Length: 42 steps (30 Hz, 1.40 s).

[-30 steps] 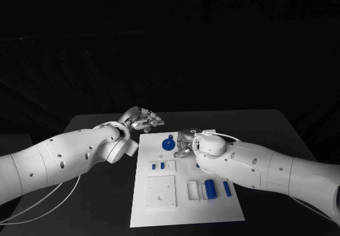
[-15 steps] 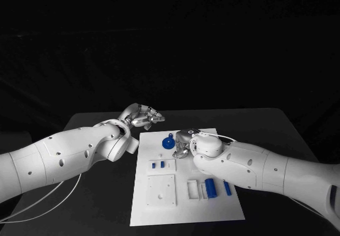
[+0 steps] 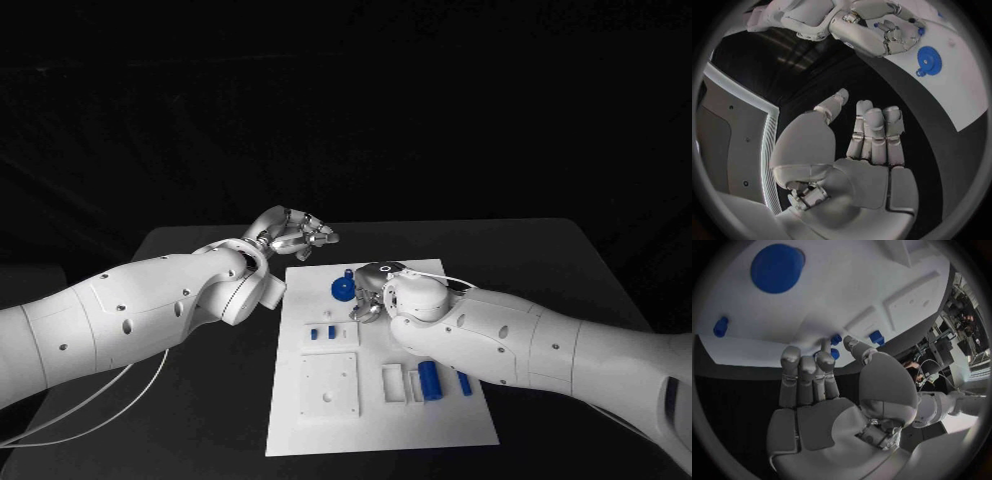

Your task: Assemble the parts on the task board

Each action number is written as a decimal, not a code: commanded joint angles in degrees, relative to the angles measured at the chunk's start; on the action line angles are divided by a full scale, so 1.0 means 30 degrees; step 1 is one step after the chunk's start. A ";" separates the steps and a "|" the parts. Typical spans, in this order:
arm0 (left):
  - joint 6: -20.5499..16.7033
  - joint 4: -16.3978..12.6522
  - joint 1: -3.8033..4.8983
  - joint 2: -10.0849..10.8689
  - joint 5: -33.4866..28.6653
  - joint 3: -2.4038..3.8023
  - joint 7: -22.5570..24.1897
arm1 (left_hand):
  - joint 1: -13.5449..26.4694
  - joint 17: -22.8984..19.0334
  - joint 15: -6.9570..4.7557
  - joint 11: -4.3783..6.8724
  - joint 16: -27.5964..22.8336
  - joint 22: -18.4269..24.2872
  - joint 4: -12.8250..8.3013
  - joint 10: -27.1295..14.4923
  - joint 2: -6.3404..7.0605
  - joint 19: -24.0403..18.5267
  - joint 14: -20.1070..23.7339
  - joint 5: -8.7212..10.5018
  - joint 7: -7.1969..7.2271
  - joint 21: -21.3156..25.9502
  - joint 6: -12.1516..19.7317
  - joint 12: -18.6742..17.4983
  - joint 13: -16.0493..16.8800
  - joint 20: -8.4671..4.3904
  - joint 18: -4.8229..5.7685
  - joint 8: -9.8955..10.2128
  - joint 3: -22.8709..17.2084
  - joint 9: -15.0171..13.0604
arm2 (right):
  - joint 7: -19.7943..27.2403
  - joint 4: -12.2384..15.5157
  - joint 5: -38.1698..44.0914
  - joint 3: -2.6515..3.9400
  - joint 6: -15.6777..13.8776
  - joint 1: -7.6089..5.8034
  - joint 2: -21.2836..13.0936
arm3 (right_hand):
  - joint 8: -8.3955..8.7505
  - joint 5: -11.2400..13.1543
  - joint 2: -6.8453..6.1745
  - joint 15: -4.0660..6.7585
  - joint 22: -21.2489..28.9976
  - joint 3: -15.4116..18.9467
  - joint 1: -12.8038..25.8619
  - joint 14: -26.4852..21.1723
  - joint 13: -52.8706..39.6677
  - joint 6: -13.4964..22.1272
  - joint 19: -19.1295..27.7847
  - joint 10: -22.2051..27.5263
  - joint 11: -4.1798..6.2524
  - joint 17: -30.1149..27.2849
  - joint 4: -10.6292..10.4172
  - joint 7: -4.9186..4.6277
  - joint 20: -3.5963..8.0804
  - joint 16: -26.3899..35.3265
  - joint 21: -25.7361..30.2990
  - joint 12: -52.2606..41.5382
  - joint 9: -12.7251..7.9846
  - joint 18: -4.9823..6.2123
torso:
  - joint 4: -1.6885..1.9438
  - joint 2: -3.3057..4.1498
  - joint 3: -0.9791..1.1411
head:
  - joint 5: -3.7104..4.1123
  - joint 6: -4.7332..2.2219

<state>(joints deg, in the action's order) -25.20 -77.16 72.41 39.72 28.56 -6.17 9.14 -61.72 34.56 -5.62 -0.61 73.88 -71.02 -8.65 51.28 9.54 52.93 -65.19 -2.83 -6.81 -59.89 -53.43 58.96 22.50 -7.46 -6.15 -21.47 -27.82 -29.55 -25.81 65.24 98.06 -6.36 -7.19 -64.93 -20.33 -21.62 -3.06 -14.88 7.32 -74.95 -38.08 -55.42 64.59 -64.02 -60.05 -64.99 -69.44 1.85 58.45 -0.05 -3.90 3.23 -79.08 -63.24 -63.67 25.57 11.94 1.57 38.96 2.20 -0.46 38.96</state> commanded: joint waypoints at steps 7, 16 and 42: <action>-0.0035 -0.0032 0.0080 -0.0023 -0.0154 0.0011 0.0215 | 0.0036 -0.0033 -0.0020 0.0000 -0.0128 0.0029 -0.0119 0.0127 -0.0242 0.0020 -0.0109 -0.0057 0.0036 0.0085 0.0135 -0.0066 -0.0040 -0.1157 0.0149 -0.0082 -0.0059 0.0023 | 0.0033 -0.0136 0.0474 -0.0095 0.0145 0.0084 -0.0018 | 0.0106 0.0078 0.0342 0.0082 -0.0240 -0.0903 -0.1092 0.0067 -0.0071 -0.0253 0.0077 -0.0029 0.0098 0.0039 0.0479 -0.0100 0.0020 0.0116 -0.0117 0.0098 -0.0058 0.1019 | -0.0048 -0.0023 -0.0010 | -0.0072 0.0042; 0.0086 -0.0032 0.0084 -0.0001 -0.0154 0.0011 0.0107 | 0.0021 -0.0036 -0.0018 -0.0004 -0.0155 0.0037 -0.0131 0.0112 -0.0293 0.0023 -0.0114 -0.0058 0.0030 0.0102 0.0163 -0.0083 -0.0063 -0.1161 0.0154 -0.0088 -0.0080 0.0037 | 0.0050 -0.0140 0.0522 -0.0110 0.0028 0.0091 -0.0069 | 0.0254 -0.0426 0.1009 -0.0037 -0.0250 -0.2256 -0.1848 0.0007 -0.0150 -0.0205 0.0280 0.0044 0.0001 0.0070 0.2094 -0.0203 -0.0213 0.0246 -0.0166 0.0263 -0.0180 0.1019 | -0.0055 -0.0026 -0.0006 | -0.0095 0.0044; 0.0848 -0.0109 0.0089 0.0173 0.0056 -0.0007 -0.0334 | 0.0023 0.0018 0.0011 -0.0038 -0.0195 0.0040 -0.0248 -0.0107 -0.0234 0.0016 -0.0135 -0.0052 0.0008 0.0156 0.0228 -0.0163 -0.0174 -0.1171 0.0199 -0.0213 -0.0041 0.0039 | 0.1059 -0.0107 0.0317 -0.0115 -0.0613 0.0091 -0.0382 | 0.0471 -0.3193 0.1438 -0.0214 -0.0098 -0.3204 -0.1015 -0.0046 -0.0141 -0.0035 0.0304 0.0100 -0.0175 0.0163 0.3823 -0.0374 -0.0438 0.0452 -0.0141 0.0593 -0.0354 0.1019 | -0.0047 -0.0023 -0.0009 | -0.0090 -0.0019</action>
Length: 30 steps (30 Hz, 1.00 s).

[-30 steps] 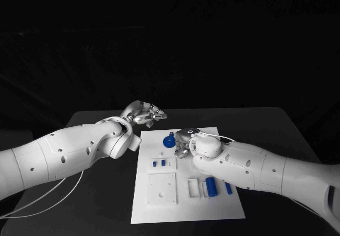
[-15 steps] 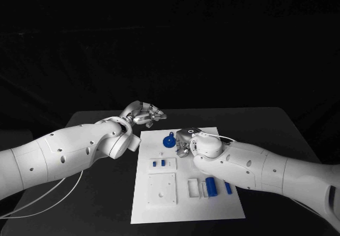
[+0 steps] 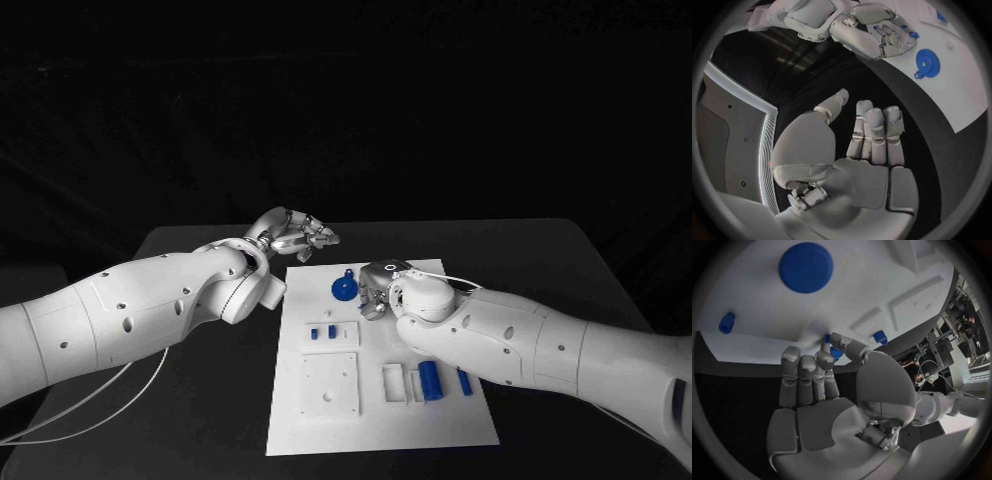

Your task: Assemble the parts on the task board

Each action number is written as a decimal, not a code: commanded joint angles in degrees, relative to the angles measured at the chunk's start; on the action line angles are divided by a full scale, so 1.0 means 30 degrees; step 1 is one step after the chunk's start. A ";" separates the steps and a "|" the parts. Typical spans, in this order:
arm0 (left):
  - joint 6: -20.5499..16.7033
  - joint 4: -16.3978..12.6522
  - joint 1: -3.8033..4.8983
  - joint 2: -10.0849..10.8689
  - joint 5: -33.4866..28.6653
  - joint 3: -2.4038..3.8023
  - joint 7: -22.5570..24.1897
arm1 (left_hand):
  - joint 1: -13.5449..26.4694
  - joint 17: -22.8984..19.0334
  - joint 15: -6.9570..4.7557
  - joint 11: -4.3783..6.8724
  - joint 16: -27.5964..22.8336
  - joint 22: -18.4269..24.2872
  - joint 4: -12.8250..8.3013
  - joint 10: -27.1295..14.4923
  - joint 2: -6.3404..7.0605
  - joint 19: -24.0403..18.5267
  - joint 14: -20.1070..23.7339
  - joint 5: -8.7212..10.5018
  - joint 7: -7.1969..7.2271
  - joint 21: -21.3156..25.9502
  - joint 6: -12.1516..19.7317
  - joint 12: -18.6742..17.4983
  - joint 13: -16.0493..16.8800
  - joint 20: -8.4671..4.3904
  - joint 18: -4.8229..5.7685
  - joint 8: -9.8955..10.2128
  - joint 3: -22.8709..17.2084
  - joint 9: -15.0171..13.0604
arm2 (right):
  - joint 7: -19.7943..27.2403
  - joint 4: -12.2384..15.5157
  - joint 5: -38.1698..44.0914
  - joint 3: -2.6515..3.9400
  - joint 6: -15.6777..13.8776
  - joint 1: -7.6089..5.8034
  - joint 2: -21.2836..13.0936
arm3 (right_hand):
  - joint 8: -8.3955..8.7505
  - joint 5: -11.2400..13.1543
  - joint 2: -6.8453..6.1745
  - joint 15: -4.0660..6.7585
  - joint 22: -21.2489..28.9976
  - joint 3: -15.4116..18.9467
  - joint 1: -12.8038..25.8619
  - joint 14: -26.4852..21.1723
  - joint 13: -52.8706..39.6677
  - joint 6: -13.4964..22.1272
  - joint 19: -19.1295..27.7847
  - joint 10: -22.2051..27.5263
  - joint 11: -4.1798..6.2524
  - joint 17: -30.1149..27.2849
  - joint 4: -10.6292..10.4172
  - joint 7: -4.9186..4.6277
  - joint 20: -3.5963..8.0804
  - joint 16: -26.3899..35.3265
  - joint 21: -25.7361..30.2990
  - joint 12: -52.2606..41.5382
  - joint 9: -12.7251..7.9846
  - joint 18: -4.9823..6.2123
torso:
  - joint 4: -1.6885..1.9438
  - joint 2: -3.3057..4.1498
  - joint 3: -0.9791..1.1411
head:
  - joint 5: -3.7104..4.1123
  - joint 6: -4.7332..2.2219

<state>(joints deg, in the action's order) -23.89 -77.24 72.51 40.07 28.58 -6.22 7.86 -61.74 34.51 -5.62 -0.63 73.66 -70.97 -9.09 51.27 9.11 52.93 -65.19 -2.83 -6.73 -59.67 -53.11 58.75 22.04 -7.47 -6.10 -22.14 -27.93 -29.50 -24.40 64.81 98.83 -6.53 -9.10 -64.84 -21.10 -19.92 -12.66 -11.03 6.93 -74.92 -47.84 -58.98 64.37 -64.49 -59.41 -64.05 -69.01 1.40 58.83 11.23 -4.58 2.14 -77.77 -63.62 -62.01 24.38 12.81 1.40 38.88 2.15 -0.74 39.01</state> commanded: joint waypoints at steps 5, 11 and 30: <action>0.0837 -0.0158 0.0054 0.0236 -0.0077 -0.0004 0.0096 | 0.0073 0.0076 0.0116 -0.0148 -0.0149 0.0010 -0.0125 -0.0237 -0.0098 -0.0008 -0.0133 -0.0057 -0.0143 0.0108 0.0443 -0.0478 -0.0279 -0.1129 0.0192 0.0120 -0.0023 0.0136 | 0.1119 0.0401 0.0040 -0.0057 -0.0714 0.0059 -0.0469 | -0.0201 -0.0261 0.0377 -0.0054 -0.0123 0.0313 0.0512 0.0187 0.0032 -0.0444 -0.0140 -0.0254 0.0061 0.0055 0.0041 -0.0058 -0.0081 -0.0028 -0.0126 -0.0003 0.0083 0.0731 | -0.0002 0.0005 0.0009 | -0.0009 -0.0085; 0.1656 -0.0244 0.0052 0.0412 -0.0779 -0.0015 -0.0119 | 0.0188 0.0115 0.0339 -0.0369 -0.0455 -0.0080 -0.0371 0.1800 -0.0109 -0.0003 -0.0246 -0.0246 -0.0313 0.0137 0.0523 -0.4678 -0.2583 -0.0907 0.0056 0.0318 -0.0348 0.0503 | 0.1482 0.1107 0.0092 -0.0053 -0.2133 0.0054 -0.1061 | -0.0311 -0.0401 0.0428 0.0003 -0.0114 0.0473 0.0683 0.0400 0.0062 -0.0657 -0.0320 -0.0499 0.0162 0.0057 -0.0036 0.0042 -0.0036 -0.0057 -0.0229 -0.0026 0.0124 0.0731 | -0.0021 0.0002 0.0007 | -0.0041 -0.0154; 0.2534 -0.0572 0.0038 0.0813 -0.2106 -0.0262 -0.1618 | 0.0446 0.0006 0.0573 -0.0661 -0.1373 0.0200 -0.0747 0.4468 -0.0364 0.1148 -0.2042 -0.0170 -0.0572 0.0202 0.0925 -1.1091 -0.4361 -0.0687 -0.0461 0.0537 -0.0758 0.0942 | 0.1366 0.3455 0.0480 0.0407 -0.2821 -0.0457 -0.3139 | -0.0398 -0.0244 -0.0003 0.0143 -0.0030 0.0283 0.0581 0.0689 0.0127 -0.0872 -0.0593 -0.0820 0.0281 0.0053 -0.0369 0.0156 0.0107 -0.0021 -0.0296 0.0039 0.0146 0.0731 | -0.0055 -0.0021 0.0021 | -0.0086 -0.0591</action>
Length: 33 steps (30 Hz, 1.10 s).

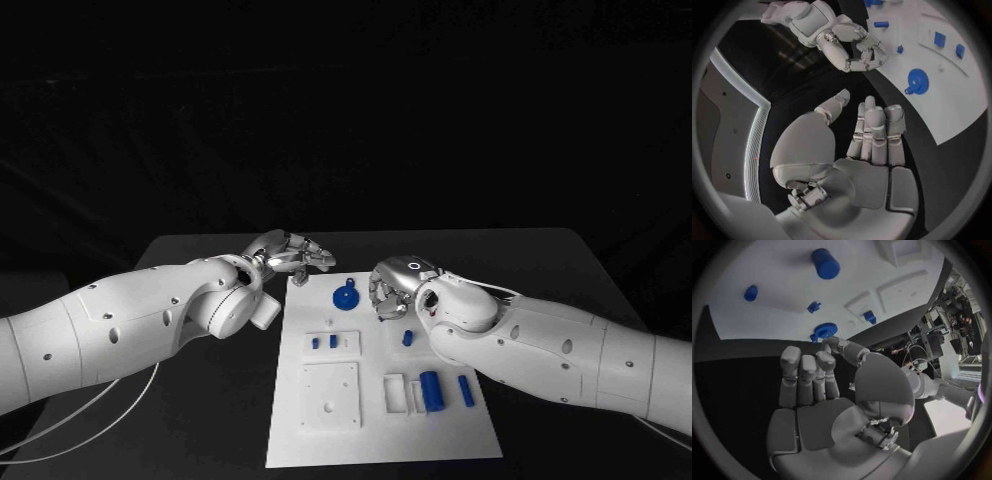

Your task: Assemble the parts on the task board

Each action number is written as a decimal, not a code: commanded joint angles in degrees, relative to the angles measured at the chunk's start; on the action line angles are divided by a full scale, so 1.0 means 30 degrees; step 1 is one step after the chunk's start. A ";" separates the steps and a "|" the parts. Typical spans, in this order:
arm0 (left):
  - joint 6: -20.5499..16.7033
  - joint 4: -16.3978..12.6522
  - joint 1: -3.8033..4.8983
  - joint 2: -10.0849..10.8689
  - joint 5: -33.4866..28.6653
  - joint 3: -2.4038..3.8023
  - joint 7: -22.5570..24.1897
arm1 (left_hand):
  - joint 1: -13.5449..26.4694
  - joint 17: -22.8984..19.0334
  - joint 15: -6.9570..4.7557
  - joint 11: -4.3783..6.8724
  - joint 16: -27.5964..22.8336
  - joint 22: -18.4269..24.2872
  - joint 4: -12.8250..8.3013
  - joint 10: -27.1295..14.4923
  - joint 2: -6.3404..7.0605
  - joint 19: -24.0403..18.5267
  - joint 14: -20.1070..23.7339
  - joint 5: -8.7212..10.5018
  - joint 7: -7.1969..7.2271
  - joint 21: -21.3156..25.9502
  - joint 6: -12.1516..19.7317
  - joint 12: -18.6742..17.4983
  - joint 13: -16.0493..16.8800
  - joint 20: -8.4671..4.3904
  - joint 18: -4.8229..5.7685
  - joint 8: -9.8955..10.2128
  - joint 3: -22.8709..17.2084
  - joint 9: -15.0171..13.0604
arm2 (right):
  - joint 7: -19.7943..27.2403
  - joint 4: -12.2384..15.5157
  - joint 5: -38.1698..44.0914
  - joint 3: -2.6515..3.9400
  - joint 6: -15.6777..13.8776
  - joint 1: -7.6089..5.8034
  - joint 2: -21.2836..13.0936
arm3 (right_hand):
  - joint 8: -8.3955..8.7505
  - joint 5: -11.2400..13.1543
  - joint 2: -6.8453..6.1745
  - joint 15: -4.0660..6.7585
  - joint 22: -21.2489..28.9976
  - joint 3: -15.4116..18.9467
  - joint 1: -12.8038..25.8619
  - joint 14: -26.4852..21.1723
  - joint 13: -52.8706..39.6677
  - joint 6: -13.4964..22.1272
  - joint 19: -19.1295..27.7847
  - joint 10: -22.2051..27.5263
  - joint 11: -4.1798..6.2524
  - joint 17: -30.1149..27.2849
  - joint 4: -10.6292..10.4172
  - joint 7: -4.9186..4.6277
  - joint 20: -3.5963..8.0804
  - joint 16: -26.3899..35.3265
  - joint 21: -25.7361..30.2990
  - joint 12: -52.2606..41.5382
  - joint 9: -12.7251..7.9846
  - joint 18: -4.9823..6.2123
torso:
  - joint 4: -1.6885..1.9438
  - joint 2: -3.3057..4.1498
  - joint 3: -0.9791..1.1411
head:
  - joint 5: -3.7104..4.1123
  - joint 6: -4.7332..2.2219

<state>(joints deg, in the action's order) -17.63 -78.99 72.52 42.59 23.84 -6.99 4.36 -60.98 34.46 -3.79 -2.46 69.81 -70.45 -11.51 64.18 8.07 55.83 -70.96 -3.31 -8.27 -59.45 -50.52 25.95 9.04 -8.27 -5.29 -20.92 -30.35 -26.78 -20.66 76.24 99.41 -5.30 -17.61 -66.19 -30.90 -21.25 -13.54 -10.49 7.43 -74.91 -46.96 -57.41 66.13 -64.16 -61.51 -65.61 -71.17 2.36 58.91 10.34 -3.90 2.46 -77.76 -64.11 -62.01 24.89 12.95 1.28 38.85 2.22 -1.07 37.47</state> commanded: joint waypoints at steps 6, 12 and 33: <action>0.0287 0.0018 0.0036 -0.0049 -0.0436 -0.0018 -0.0420 | 0.0183 0.0075 -0.0025 -0.0059 -0.0142 0.0033 0.0071 0.0402 -0.0018 0.0241 -0.0166 -0.0009 -0.0069 0.0132 0.0093 -0.0601 -0.0029 -0.0395 -0.0782 0.0126 0.0039 0.0072 | 0.0145 -0.0679 0.0118 -0.0005 0.0183 -0.0005 0.0241 | 0.0049 0.0231 -0.0302 -0.0015 -0.0020 -0.0053 0.0041 0.0123 0.0023 -0.0177 -0.0083 -0.0122 -0.0032 0.0031 -0.0177 -0.0062 0.0013 -0.0003 -0.0127 0.0066 -0.0029 0.0682 | 0.0016 0.0023 -0.0004 | 0.0060 -0.0082; 0.0193 0.0053 0.0032 -0.0114 -0.0304 -0.0025 -0.0308 | 0.0133 0.0108 -0.0015 -0.0070 -0.0175 0.0036 0.0046 0.0503 -0.0019 0.0260 -0.0182 -0.0011 -0.0077 0.0139 0.0120 -0.0863 -0.0024 -0.0384 -0.0803 0.0126 0.0026 0.0096 | 0.0350 -0.0895 -0.0073 -0.0005 0.0236 -0.0007 0.0183 | 0.0119 0.0438 -0.0559 -0.0014 0.0010 -0.0118 -0.0002 0.0093 0.0031 -0.0070 -0.0036 -0.0068 -0.0067 0.0028 -0.0306 -0.0098 0.0023 0.0070 -0.0079 0.0143 -0.0065 0.0682 | 0.0031 0.0019 -0.0038 | 0.0121 -0.0010; 0.0266 0.0166 0.0025 -0.0291 -0.0096 -0.0067 -0.0030 | -0.0033 0.0176 0.0009 -0.0094 -0.0239 0.0034 -0.0072 0.0692 -0.0069 0.0276 -0.0197 -0.0017 -0.0101 0.0152 0.0165 -0.1329 0.0021 -0.0353 -0.0828 0.0118 -0.0004 0.0141 | 0.4025 -0.2452 0.1463 -0.0203 0.2569 -0.0137 0.0631 | 0.1397 0.2889 -0.1612 -0.0513 -0.0150 0.0601 -0.3279 -0.1718 -0.0513 0.2924 0.1450 0.1854 -0.0613 0.0601 0.1987 -0.0619 -0.0274 0.0044 0.0412 -0.0108 -0.0517 0.0682 | 0.0027 0.0024 -0.0035 | 0.0108 0.0121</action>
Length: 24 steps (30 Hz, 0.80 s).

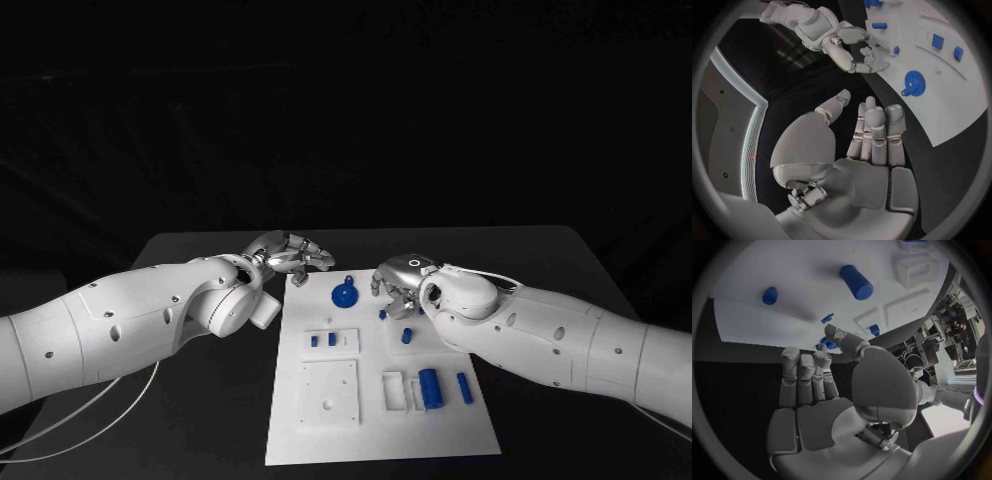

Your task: Assemble the parts on the task board

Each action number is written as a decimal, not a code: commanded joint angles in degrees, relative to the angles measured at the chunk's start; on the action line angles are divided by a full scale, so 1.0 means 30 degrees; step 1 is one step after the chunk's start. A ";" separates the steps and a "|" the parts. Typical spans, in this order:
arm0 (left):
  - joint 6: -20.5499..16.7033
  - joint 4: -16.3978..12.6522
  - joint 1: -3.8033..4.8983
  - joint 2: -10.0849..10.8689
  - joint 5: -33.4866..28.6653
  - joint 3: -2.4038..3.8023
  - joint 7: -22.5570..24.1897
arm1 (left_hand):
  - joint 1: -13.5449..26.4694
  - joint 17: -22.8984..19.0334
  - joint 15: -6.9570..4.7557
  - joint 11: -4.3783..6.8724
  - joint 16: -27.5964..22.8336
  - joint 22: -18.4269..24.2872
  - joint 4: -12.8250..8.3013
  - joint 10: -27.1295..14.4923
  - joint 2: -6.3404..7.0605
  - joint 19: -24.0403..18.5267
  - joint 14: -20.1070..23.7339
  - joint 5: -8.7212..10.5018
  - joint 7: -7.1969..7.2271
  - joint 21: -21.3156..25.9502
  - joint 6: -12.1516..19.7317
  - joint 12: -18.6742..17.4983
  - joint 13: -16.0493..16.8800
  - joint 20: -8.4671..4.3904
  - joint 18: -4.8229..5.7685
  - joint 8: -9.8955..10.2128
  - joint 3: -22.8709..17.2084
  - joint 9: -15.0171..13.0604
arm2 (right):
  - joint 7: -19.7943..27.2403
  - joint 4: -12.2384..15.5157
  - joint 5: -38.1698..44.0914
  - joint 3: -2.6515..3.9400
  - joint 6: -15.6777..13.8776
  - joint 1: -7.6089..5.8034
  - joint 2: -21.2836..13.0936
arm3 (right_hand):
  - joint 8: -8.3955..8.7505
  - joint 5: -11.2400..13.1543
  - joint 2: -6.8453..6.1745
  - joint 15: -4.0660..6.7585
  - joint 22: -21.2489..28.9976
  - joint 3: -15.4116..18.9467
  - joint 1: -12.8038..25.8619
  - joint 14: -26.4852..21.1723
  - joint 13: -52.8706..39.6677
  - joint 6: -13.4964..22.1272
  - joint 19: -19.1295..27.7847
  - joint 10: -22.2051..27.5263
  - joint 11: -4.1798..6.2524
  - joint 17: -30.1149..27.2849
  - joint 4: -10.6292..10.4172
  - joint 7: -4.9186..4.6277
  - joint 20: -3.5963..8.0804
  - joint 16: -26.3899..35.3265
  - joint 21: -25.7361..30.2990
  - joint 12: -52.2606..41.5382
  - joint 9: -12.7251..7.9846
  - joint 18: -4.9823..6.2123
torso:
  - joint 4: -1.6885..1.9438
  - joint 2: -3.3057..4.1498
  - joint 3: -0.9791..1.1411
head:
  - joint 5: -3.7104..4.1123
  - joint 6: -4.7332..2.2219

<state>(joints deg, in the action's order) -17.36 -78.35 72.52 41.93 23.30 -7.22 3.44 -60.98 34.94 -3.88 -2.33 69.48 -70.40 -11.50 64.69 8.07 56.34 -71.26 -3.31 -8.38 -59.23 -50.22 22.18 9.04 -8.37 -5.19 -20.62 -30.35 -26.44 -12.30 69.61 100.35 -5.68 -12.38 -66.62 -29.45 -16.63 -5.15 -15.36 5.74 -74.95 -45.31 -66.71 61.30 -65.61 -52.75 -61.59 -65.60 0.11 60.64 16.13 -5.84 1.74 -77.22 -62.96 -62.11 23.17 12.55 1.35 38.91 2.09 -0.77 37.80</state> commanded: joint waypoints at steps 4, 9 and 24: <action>0.0177 -0.0064 0.0026 -0.0109 0.0150 0.0010 0.0291 | -0.0035 0.0026 0.0039 -0.0135 -0.0133 0.0017 -0.0073 0.0550 -0.0092 0.0110 -0.0100 -0.0017 -0.0064 0.0077 0.0062 -0.0108 0.0029 -0.0317 -0.0861 0.0014 -0.0004 0.0028 | 0.1510 -0.0717 0.1364 -0.0234 0.0949 0.0008 0.0428 | -0.0494 0.0469 0.0171 0.0093 -0.0192 0.0099 -0.0271 -0.0062 -0.0027 -0.0506 0.0050 -0.0111 0.0088 0.0055 -0.0010 -0.0033 -0.0050 -0.0263 -0.0080 -0.0216 0.0209 0.0816 | 0.0037 0.0016 0.0020 | 0.0007 0.0057; 0.0190 -0.0080 0.0026 -0.0124 0.0188 0.0010 0.0316 | -0.0034 0.0039 0.0039 -0.0134 -0.0139 0.0015 -0.0070 0.0592 -0.0126 0.0114 -0.0105 -0.0017 -0.0063 0.0077 0.0055 -0.0164 0.0044 -0.0312 -0.0861 0.0004 -0.0001 0.0032 | 0.1880 -0.1059 0.1549 -0.0397 0.0920 0.0012 0.0653 | -0.0953 0.0736 0.0286 -0.0015 -0.0218 0.0279 -0.0141 -0.0031 -0.0006 -0.1329 0.0006 -0.0158 -0.0055 0.0060 -0.0041 -0.0181 -0.0038 -0.0344 -0.0159 -0.0308 0.0403 0.0816 | 0.0045 0.0026 0.0018 | -0.0017 0.0149; 0.0195 -0.0168 0.0026 -0.0109 0.0225 0.0010 0.0333 | -0.0079 0.0073 0.0031 -0.0127 -0.0150 0.0009 -0.0093 0.0691 -0.0216 0.0127 -0.0117 -0.0021 -0.0057 0.0071 0.0047 -0.0299 0.0086 -0.0313 -0.0867 -0.0015 -0.0012 0.0044 | 0.2105 -0.1407 0.1877 -0.0624 0.0754 0.0017 0.0800 | -0.1379 0.0781 0.0654 0.0142 -0.0209 0.1128 0.0097 -0.0093 0.0033 -0.1990 0.0048 -0.0079 0.0183 0.0046 0.0074 0.0076 0.0072 -0.0439 -0.0232 -0.0386 0.0647 0.0816 | 0.0005 0.0000 0.0007 | -0.0136 0.0319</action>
<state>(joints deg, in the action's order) -17.35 -78.68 72.51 41.72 23.67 -7.23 3.65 -61.22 35.10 -3.89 -2.33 69.26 -70.41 -11.50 64.70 7.84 56.45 -71.27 -3.31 -8.31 -59.23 -50.21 21.47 9.23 -8.28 -5.19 -20.62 -30.35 -26.39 -6.95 65.47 104.56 -7.48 -10.83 -66.59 -27.14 -20.41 -3.11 -13.94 5.94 -74.93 -42.21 -66.45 61.10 -65.60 -57.30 -61.60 -65.87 0.12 60.73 16.36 -4.47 1.73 -78.32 -63.44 -63.00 25.02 12.55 1.41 38.96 2.13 -1.16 38.69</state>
